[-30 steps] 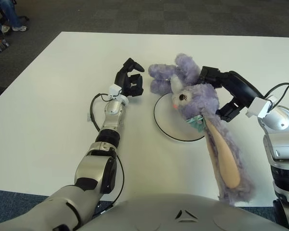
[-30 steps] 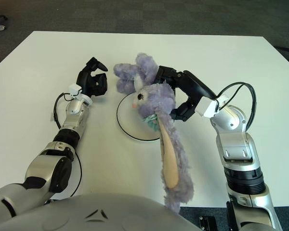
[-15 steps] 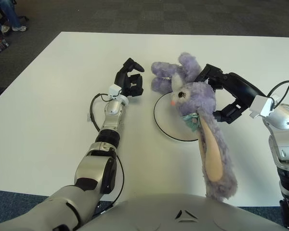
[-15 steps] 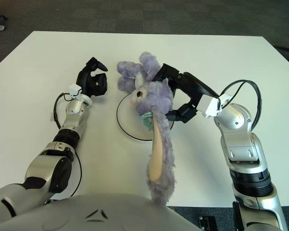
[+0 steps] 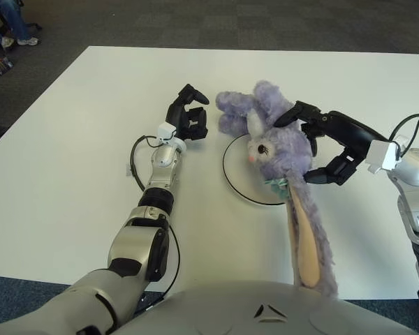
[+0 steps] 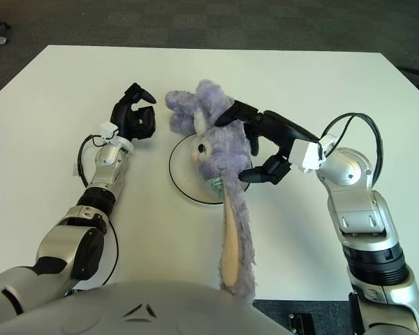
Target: Put the doll into the plate.
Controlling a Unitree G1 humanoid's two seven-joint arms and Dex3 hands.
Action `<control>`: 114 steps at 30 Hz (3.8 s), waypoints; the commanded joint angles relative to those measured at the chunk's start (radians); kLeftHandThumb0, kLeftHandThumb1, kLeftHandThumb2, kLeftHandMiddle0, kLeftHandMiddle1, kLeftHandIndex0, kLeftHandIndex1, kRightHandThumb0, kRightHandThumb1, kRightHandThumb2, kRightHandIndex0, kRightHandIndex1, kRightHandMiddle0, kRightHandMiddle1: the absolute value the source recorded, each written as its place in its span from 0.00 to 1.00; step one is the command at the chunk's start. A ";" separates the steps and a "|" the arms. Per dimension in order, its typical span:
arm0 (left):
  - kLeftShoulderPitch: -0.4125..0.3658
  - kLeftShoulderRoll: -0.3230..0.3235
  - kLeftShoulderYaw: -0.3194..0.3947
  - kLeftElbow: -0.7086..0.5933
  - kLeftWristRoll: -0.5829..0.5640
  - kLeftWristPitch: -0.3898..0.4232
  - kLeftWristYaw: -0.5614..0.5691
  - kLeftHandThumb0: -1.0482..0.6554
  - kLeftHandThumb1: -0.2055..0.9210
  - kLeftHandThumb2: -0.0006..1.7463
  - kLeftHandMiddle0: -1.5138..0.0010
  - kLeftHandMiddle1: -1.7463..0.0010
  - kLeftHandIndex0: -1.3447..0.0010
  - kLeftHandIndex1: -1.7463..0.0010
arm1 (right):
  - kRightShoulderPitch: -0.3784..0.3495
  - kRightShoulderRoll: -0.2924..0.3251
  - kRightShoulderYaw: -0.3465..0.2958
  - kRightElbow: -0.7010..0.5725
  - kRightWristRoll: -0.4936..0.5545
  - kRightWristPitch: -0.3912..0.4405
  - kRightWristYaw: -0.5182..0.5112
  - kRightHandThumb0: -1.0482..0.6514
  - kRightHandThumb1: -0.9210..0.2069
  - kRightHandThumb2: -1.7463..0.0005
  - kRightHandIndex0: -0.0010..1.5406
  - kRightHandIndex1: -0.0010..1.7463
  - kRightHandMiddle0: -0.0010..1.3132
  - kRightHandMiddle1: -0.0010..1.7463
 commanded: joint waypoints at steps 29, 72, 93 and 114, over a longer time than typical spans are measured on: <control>0.069 -0.013 0.003 0.038 -0.011 0.000 0.007 0.37 0.62 0.62 0.20 0.00 0.65 0.00 | -0.017 -0.189 -0.166 -0.149 0.043 0.177 0.061 0.49 0.61 0.39 0.53 1.00 0.00 0.28; 0.063 -0.012 0.005 0.048 -0.013 0.002 0.004 0.37 0.63 0.62 0.20 0.00 0.65 0.00 | -0.177 -0.234 -0.288 0.133 0.378 0.229 0.154 0.62 0.79 0.26 0.15 0.27 0.00 0.23; 0.074 -0.013 0.001 0.033 -0.012 0.001 0.002 0.37 0.63 0.62 0.20 0.00 0.65 0.00 | -0.115 0.234 -0.173 0.444 0.041 -0.065 -0.500 0.66 0.45 0.38 0.35 0.90 0.34 0.90; 0.080 -0.016 0.002 0.025 -0.020 0.011 -0.003 0.37 0.62 0.63 0.20 0.00 0.64 0.00 | -0.090 0.341 -0.174 0.599 0.055 -0.365 -0.577 0.61 0.51 0.26 0.32 1.00 0.35 1.00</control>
